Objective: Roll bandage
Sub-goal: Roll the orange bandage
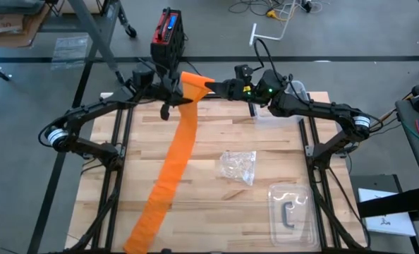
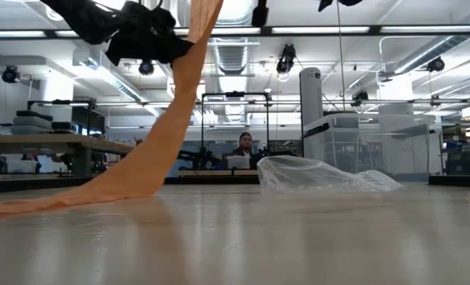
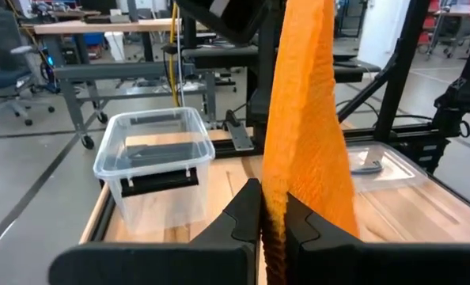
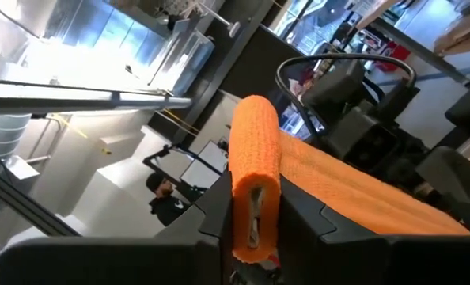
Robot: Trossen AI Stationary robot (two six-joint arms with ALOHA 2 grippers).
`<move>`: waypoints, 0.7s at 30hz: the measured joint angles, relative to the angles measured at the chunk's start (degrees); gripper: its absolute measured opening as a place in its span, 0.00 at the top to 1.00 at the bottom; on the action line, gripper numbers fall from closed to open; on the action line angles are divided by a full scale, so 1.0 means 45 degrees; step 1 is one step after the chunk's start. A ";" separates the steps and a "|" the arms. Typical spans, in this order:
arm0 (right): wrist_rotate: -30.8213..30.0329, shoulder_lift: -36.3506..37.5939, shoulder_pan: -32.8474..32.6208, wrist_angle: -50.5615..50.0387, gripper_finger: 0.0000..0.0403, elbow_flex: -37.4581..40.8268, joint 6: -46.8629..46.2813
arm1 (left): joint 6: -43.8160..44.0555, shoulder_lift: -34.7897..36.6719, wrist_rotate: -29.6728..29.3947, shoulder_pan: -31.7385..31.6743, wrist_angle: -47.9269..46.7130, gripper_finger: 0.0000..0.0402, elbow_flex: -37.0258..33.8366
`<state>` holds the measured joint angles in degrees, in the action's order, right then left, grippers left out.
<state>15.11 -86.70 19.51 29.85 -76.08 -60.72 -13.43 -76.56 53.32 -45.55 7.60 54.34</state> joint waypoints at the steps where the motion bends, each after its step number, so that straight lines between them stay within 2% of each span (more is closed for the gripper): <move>1: 0.0000 -0.0005 0.0000 -0.0022 0.86 -0.0043 0.0018 | 0.0000 0.0006 -0.0180 0.0001 0.0006 1.00 -0.0059; 6: -0.0034 -0.0010 0.0010 -0.0353 0.87 -0.0227 0.0174 | -0.0145 0.0102 -0.0960 -0.0087 -0.0009 1.00 -0.0279; 11: 0.0105 0.0033 0.0005 -0.1763 0.84 -0.0300 0.1089 | -0.0175 0.0692 -0.1226 -0.0347 -0.0371 1.00 -0.0228; 16: 0.0121 0.0063 0.0000 -0.2527 0.85 -0.0339 0.4627 | -0.0295 0.1855 -0.1159 -0.0606 -0.1004 1.00 -0.0211; 21: -0.0010 0.0063 -0.0003 -0.2487 0.87 -0.0334 0.9413 | -0.0544 0.2920 -0.1027 -0.0588 -0.2433 0.99 -0.0221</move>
<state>15.07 -86.41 19.49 18.65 -77.58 -18.36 -15.88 -63.42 48.70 -48.19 -3.35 53.34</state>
